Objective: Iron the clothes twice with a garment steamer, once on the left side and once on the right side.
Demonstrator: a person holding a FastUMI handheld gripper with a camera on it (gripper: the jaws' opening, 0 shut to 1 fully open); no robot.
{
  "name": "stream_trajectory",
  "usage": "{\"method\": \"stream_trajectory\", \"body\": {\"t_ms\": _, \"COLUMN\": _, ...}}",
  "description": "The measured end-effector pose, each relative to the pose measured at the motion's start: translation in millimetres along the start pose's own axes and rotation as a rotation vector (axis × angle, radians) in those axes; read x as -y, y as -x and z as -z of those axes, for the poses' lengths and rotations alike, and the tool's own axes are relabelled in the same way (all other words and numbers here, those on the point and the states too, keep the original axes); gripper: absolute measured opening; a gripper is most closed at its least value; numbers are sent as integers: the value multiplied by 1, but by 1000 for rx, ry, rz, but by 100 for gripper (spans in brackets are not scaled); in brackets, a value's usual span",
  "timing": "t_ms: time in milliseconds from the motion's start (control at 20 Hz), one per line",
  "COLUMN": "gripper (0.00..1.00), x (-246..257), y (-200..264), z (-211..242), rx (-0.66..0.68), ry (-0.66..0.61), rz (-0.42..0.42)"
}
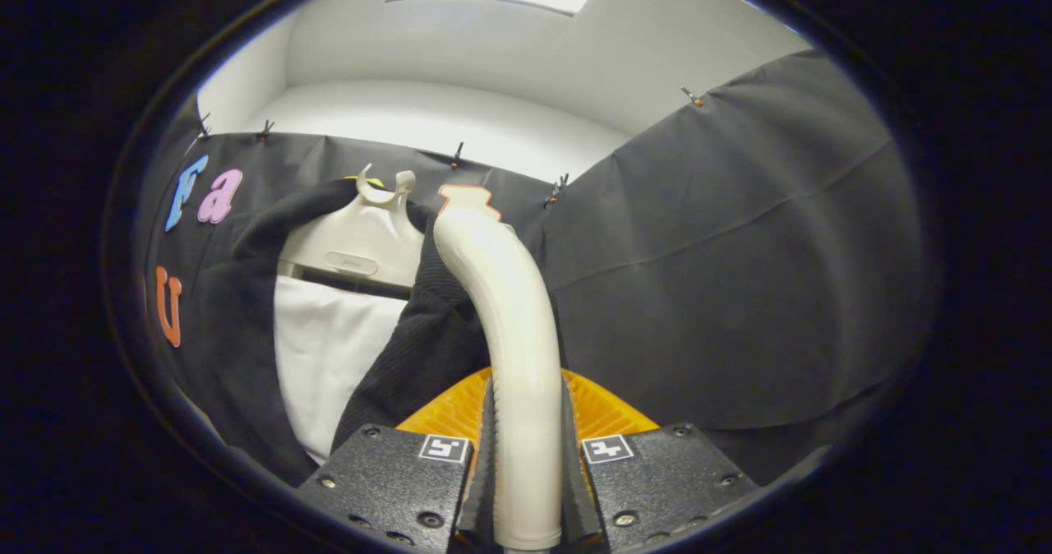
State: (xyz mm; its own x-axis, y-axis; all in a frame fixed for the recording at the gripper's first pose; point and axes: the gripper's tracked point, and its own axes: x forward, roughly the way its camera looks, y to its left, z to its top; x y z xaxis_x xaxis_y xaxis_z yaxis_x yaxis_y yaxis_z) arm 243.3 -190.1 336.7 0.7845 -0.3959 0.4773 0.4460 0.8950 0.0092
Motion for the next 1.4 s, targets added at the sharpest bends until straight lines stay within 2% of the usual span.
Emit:
{"method": "stream_trajectory", "body": {"t_ms": 200, "gripper": 37, "x": 4, "y": 17, "z": 12, "rx": -22, "ry": 22, "rz": 17}}
{"method": "stream_trajectory", "body": {"t_ms": 700, "gripper": 37, "x": -5, "y": 48, "z": 62, "rx": -114, "ry": 92, "rz": 2}}
{"method": "stream_trajectory", "body": {"t_ms": 1400, "gripper": 37, "x": -6, "y": 108, "z": 151, "rx": -313, "ry": 139, "rz": 32}}
